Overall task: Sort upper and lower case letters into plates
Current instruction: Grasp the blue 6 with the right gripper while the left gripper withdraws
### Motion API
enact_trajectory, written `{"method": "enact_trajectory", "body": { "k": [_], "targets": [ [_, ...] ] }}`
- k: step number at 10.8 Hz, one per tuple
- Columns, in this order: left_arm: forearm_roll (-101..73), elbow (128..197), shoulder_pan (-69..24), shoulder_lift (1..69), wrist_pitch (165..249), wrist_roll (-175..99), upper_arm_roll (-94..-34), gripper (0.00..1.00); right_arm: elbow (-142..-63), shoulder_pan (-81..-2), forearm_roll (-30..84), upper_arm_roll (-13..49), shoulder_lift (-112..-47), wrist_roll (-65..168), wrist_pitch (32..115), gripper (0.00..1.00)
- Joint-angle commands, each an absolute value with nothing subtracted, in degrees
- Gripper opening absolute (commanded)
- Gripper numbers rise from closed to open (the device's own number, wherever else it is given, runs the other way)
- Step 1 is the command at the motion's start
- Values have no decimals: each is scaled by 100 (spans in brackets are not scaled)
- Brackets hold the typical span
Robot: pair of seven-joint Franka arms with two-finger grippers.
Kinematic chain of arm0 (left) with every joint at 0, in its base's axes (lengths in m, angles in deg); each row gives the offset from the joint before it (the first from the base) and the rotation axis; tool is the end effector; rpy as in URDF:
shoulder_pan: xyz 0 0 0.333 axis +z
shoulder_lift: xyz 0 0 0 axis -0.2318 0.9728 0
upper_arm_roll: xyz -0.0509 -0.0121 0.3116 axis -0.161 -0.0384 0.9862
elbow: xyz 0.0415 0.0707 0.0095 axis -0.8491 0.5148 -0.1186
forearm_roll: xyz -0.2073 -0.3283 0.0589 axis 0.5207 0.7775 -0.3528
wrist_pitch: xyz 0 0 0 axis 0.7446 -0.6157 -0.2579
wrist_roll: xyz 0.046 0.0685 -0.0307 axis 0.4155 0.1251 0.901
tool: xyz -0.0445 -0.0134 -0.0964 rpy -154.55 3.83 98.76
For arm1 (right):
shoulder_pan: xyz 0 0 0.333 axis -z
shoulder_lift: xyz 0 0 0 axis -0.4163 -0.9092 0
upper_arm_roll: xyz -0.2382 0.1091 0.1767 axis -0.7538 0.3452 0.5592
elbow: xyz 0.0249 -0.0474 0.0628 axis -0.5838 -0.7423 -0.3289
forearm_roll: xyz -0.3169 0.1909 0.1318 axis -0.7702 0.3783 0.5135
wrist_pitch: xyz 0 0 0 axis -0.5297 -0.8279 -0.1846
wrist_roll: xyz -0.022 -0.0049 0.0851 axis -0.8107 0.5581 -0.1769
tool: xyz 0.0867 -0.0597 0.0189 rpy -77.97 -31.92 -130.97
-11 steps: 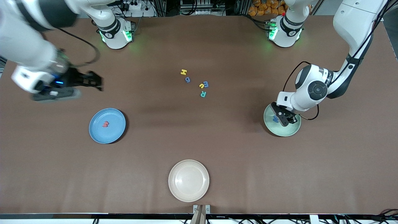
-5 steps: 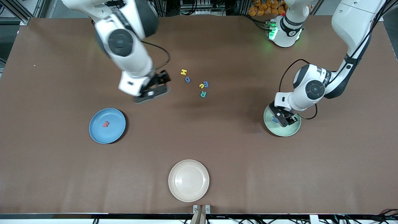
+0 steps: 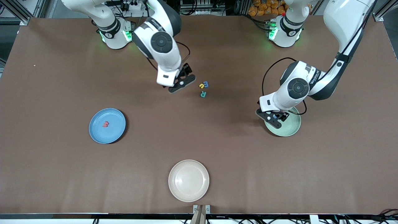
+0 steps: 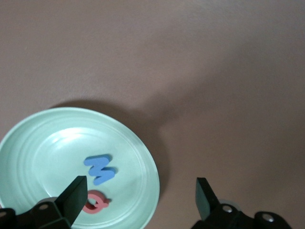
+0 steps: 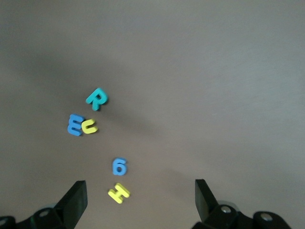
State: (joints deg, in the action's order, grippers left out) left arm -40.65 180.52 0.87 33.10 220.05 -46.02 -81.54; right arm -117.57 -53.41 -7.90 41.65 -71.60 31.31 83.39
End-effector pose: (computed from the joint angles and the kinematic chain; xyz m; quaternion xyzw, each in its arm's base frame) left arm 0.5428 -0.1992 0.2598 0.9569 -0.2862 -0.0500 0.0003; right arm 0.4062 0.4303 0.3271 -0.9640 -0.2573 0.0584 0.0322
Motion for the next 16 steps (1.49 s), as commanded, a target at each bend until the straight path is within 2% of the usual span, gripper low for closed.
{"method": "enact_trajectory", "body": {
  "k": [1,2,4,8,13,16],
  "targets": [
    [-4244,17950,101,3510,21913,-3776,-8136,100,-12192,-5632,-747,4262,-7348,2737,9108,93],
    [-4244,17940,101,3537,21861,-3390,-8136,100,-12315,-5885,-765,4253,-7410,2588,9363,83],
    [-4253,17932,22,3528,21659,-2459,-8145,100,-12648,-6054,-844,4253,-7507,2429,9803,73],
    [-4244,17888,-101,3546,21649,-2164,-8127,100,-12826,-6160,-1888,4270,-7989,1341,10349,70],
    [-4182,17739,-276,3633,21535,-1762,-8127,100,-12799,-6152,-2021,4262,-8140,1277,10473,61],
    [-4191,17537,-733,3730,21377,-937,-8118,100,-12808,-6152,-2092,4244,-8193,1260,10473,61]
  ]
}}
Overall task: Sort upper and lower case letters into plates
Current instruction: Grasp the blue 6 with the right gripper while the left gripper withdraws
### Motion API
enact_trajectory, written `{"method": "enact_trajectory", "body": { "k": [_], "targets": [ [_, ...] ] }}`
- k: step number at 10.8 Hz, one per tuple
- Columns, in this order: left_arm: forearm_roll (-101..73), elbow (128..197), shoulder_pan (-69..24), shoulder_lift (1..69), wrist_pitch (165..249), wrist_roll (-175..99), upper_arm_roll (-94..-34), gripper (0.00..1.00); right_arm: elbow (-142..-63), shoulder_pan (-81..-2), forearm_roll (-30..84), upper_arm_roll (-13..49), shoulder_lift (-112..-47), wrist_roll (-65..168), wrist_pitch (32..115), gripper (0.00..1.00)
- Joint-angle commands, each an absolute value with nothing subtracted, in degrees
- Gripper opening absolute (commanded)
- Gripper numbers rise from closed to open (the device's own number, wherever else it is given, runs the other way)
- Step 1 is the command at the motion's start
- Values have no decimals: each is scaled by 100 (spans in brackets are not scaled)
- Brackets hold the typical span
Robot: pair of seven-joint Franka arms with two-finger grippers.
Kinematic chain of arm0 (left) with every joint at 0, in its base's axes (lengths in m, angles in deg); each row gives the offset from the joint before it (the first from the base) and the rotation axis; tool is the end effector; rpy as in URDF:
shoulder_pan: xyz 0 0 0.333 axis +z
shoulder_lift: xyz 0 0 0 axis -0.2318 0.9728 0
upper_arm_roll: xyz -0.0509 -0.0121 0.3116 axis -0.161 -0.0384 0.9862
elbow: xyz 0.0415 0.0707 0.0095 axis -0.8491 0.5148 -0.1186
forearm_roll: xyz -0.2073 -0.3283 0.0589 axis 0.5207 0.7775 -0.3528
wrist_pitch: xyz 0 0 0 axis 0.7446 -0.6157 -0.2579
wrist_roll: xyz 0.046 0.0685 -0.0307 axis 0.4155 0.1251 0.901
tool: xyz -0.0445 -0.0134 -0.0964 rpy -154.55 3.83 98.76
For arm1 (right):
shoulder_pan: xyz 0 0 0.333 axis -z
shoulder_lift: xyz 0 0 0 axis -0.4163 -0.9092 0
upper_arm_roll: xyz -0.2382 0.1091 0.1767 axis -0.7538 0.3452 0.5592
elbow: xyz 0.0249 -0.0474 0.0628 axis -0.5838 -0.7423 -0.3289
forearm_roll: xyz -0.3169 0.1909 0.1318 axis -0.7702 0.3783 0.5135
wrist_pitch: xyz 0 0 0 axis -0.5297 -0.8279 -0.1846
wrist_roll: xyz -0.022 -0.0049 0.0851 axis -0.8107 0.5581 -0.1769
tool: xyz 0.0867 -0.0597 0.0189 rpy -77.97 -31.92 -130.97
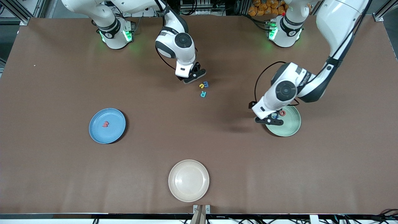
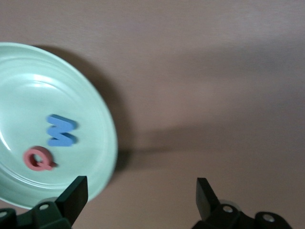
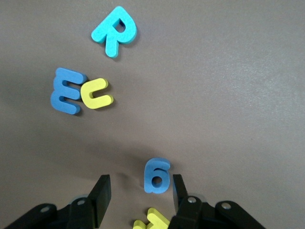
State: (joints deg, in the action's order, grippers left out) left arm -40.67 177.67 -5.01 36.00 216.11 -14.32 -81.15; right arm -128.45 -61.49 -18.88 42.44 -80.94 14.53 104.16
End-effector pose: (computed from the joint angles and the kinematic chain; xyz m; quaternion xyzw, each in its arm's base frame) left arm 0.5282 -0.2489 0.2483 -0.9950 0.0575 0.0786 0.0220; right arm 0.3063 0.4630 0.1938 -0.9661 -0.2560 0.0334 0.0068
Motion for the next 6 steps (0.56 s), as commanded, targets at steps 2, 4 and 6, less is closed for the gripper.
{"method": "enact_trajectory", "body": {
  "k": [2,4,6],
  "targets": [
    [-4226,17527,-752,3748,21315,-890,-8118,100,-12808,-6143,-2110,4227,-8263,1259,10482,61],
    [-4226,17492,-787,3756,21315,-864,-8118,100,-12808,-6117,-2206,4227,-8281,1259,10500,61],
    [-4235,17440,-787,3827,21315,-855,-8118,100,-12808,-6099,-2267,4218,-8307,1251,10500,60]
  ]
}}
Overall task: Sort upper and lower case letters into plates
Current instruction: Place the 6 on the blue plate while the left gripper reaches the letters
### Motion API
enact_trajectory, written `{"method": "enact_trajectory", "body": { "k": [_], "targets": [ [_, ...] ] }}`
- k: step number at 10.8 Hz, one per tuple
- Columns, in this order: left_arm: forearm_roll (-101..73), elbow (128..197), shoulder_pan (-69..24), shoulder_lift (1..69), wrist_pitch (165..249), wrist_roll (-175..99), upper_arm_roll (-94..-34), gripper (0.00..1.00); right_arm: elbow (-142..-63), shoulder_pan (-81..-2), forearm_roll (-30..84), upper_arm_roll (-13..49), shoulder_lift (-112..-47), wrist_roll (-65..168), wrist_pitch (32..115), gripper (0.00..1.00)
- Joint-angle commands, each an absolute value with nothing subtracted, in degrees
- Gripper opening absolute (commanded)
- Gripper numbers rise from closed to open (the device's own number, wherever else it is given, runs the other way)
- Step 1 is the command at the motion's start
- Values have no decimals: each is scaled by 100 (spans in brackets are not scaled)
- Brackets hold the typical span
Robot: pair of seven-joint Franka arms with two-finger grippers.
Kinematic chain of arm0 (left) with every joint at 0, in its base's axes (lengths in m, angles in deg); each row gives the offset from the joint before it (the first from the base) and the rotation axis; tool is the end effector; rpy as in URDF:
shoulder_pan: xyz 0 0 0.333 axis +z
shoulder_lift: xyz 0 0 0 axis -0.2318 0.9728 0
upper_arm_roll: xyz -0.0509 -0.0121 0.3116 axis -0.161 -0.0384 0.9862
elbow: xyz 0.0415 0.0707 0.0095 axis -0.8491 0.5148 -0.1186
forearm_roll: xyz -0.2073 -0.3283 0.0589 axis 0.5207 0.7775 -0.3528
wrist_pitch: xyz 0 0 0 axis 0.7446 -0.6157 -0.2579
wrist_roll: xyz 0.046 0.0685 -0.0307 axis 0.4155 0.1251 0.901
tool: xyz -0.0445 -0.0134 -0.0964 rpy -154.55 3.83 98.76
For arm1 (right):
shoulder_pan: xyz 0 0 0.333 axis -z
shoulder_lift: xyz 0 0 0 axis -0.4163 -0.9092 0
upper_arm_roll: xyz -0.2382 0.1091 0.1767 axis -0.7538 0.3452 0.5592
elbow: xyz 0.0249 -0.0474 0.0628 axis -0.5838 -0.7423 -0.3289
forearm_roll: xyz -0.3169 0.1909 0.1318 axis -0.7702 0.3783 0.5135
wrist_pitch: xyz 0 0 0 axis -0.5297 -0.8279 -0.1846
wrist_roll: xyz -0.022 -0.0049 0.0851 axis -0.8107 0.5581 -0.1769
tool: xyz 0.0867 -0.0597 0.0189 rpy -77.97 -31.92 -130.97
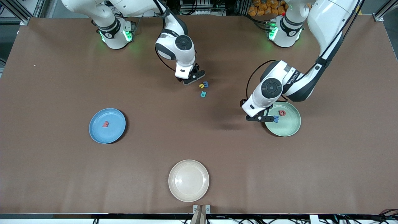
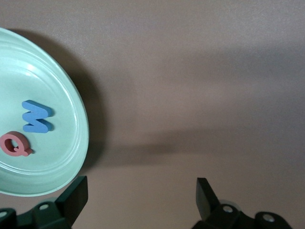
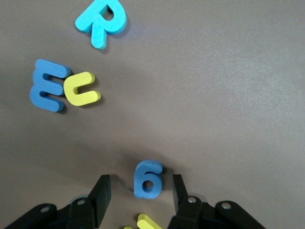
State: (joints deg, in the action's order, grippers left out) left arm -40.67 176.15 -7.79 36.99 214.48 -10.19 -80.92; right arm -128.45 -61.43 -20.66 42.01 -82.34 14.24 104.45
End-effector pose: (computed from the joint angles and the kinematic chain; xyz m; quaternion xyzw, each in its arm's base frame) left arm 0.5217 -0.2720 0.2472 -0.9950 0.0413 0.0856 0.0293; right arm 0.3073 0.4587 0.1809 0.9643 0.2622 -0.0361 0.0028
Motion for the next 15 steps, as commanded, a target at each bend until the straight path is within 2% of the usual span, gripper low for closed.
{"method": "enact_trajectory", "body": {
  "k": [1,4,5,7,8,10,13,15],
  "targets": [
    [-4235,17431,-796,3836,21307,-837,-8118,100,-12799,-6090,-2277,4200,-8333,1251,10500,52],
    [-4218,17361,-1058,3853,21306,-576,-8118,100,-12799,-6090,-2294,4165,-8378,1155,10500,46],
    [-4226,17308,-1077,3905,21298,-478,-8118,100,-12799,-6081,-2364,4174,-8386,1119,10508,37],
    [-4235,17151,-1129,3923,21088,-468,-8127,100,-12782,-6029,-2391,4165,-8369,1145,10491,4],
    [-4235,17062,-1208,3950,21017,-477,-8127,100,-12756,-5898,-2443,4174,-8325,1163,10439,0],
    [-4148,16957,-1384,4002,21016,-451,-8127,100,-12738,-5626,-2435,4191,-7949,1215,10115,0],
    [-4095,16781,-1725,4055,21016,117,-8153,100,-12457,-4627,-2348,4253,-7457,1642,9052,0],
    [-4095,16465,-2435,4177,21016,856,-8136,100,-12343,-4036,-2145,3878,-7358,2311,8856,0]
  ]
}}
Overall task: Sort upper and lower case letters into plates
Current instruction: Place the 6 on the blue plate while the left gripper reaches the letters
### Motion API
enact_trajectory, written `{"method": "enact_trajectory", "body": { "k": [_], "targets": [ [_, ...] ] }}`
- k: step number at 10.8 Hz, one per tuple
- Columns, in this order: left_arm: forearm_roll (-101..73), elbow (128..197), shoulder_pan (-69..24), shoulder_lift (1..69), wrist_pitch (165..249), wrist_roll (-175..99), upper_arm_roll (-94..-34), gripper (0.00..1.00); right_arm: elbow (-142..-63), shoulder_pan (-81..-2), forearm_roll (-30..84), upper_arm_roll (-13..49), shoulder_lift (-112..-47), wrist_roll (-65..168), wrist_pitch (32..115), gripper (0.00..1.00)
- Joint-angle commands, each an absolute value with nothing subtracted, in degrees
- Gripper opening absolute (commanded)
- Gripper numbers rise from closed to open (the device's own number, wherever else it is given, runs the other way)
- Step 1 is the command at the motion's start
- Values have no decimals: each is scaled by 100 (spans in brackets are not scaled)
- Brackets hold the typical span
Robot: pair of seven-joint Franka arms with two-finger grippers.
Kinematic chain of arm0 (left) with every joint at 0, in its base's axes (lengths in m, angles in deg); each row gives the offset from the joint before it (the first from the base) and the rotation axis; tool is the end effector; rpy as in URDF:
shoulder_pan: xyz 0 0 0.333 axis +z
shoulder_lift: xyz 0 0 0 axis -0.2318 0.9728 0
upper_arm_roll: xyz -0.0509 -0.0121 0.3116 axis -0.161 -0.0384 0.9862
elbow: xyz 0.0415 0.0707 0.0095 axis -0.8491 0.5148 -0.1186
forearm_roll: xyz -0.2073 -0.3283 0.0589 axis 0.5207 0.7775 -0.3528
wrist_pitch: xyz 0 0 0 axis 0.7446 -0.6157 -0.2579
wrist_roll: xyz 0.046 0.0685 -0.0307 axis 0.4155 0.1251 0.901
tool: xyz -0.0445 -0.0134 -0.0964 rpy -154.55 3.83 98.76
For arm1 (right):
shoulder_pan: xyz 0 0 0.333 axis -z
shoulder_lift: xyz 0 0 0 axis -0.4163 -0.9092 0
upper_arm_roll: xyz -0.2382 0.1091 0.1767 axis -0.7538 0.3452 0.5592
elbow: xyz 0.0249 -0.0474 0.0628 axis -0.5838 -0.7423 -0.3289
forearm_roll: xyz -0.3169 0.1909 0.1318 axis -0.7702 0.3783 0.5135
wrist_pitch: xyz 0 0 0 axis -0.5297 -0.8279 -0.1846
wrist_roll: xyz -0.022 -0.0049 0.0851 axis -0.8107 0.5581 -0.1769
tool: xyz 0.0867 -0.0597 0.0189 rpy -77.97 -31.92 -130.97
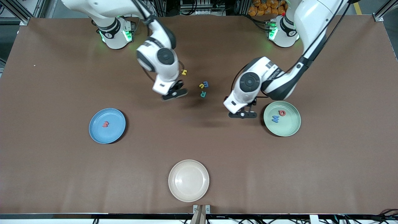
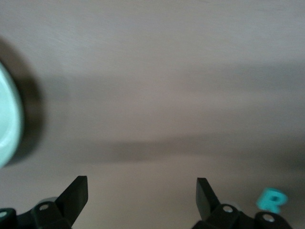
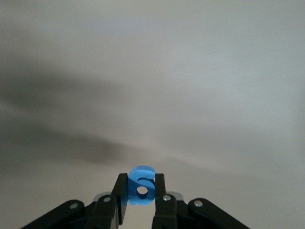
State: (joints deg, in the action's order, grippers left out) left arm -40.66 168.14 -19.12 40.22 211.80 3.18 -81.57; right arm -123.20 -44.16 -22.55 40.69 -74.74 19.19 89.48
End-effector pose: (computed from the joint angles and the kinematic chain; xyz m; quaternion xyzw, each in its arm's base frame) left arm 0.4923 -0.3852 0.2707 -0.9974 0.0116 0.0679 0.0231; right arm 0.4606 0.3372 0.2634 0.9865 0.1521 -0.0287 0.0525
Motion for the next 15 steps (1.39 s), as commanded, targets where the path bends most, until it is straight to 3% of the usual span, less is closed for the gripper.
{"method": "enact_trajectory", "body": {
  "k": [1,4,8,9,11,12,15],
  "targets": [
    [-4182,16420,-2744,4239,21034,1016,-8136,100,-12290,-3860,-2127,3527,-7367,2697,8856,0],
    [-4200,16069,-3912,4319,21051,1384,-8110,100,-12176,-3447,-2031,2682,-7507,3594,8847,0],
    [-4911,15946,-4644,4792,21104,1590,-8004,100,-11878,-3067,-1522,2495,-7858,4037,8882,0],
    [-4912,15780,-4628,4994,21104,1623,-8004,100,-11842,-3032,-1521,2495,-7937,4054,8926,7],
    [-4833,15410,-4715,5293,21113,1711,-8004,100,-11701,-2909,-1503,2504,-7965,4072,8918,58],
    [-4746,15261,-4759,5408,21113,2007,-8004,100,-11701,-2874,-1442,2504,-7886,4063,8918,100],
    [-4727,15163,-4935,5567,21534,2974,-8004,100,-11674,-2760,-985,2513,-7238,4072,8839,100]
  ]
}}
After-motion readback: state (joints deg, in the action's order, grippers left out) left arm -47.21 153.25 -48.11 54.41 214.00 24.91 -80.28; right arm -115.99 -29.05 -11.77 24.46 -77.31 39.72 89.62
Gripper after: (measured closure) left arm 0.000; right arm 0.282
